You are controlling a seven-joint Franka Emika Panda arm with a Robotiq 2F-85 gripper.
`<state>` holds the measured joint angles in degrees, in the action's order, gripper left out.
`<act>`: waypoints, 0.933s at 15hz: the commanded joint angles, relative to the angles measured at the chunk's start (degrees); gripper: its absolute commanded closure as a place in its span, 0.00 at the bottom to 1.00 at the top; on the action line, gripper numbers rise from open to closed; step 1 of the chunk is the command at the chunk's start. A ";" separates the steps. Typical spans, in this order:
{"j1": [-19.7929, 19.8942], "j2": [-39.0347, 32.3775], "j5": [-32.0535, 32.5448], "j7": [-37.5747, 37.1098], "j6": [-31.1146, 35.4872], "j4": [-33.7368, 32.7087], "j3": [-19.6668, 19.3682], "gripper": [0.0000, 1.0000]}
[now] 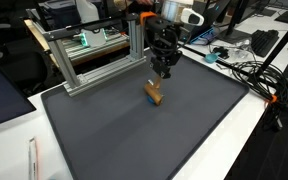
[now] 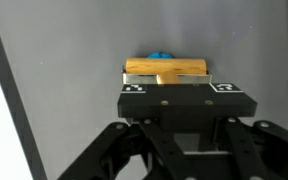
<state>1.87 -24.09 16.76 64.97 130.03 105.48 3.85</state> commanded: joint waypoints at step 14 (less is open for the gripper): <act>2.61 -2.90 -12.25 8.07 -1.07 -2.04 2.51 0.77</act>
<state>3.33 -24.09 9.73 71.15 129.98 104.66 4.61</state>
